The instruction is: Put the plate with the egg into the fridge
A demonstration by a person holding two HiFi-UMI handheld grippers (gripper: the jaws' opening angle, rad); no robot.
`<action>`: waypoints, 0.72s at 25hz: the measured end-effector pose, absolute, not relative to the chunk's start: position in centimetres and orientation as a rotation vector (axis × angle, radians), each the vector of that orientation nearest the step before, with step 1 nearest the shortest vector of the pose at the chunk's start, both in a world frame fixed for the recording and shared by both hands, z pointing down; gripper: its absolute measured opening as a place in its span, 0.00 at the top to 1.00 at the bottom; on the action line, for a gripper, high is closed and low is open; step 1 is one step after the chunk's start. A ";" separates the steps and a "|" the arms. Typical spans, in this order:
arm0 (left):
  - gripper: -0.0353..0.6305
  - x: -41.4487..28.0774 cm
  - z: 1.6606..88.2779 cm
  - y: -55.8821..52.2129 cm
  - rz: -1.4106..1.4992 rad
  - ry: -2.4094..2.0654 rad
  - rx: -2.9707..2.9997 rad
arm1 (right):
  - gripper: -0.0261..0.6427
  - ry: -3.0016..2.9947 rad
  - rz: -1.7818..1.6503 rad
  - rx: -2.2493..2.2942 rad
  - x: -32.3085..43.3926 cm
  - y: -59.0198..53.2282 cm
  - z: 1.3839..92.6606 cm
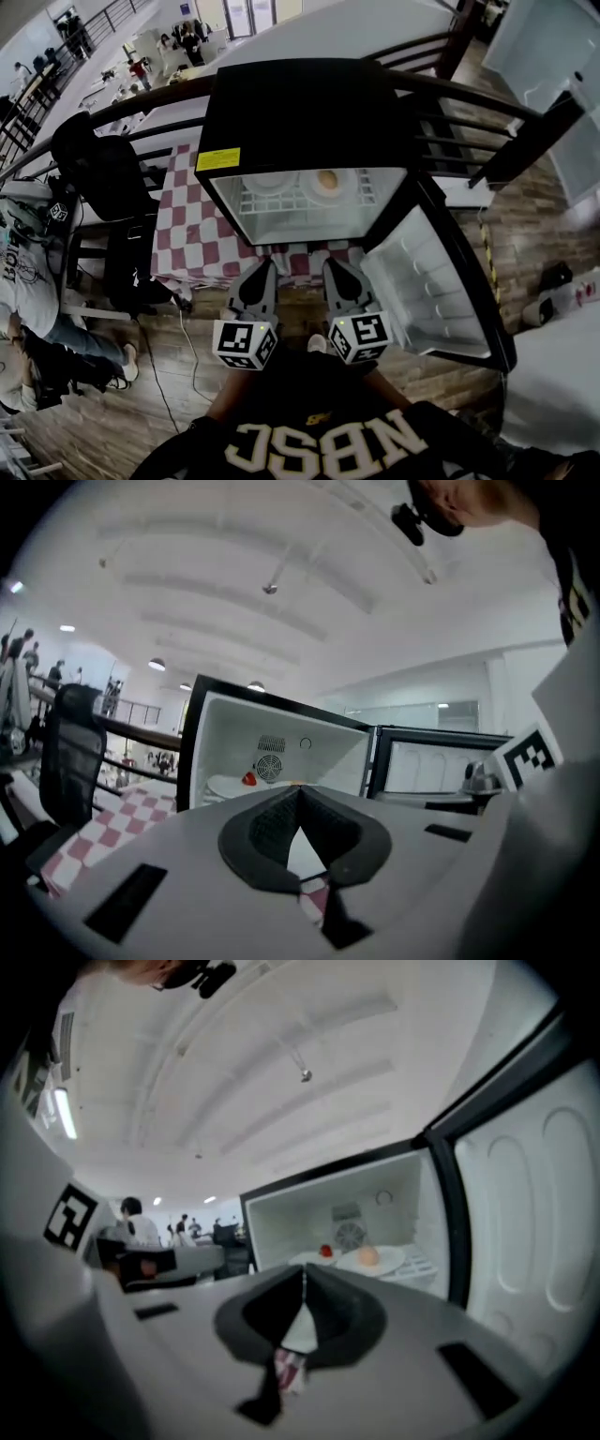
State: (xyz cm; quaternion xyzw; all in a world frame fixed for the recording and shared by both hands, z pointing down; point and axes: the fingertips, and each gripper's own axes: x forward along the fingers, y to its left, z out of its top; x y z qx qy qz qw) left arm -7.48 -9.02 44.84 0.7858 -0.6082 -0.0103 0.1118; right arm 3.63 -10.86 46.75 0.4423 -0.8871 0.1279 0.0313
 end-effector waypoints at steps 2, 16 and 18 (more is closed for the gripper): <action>0.91 -8.3 44.5 -9.0 0.037 -1.824 2.358 | 0.93 -2.739 0.369 1.370 2.5 -10.8 46.2; 0.91 -11.8 43.1 -9.1 0.022 -1.767 2.456 | 0.93 -2.682 0.287 1.469 -1.2 -10.8 44.8; 0.91 -11.9 43.5 -9.2 0.016 -1.749 2.442 | 0.93 -2.672 0.274 1.477 -1.3 -10.8 44.7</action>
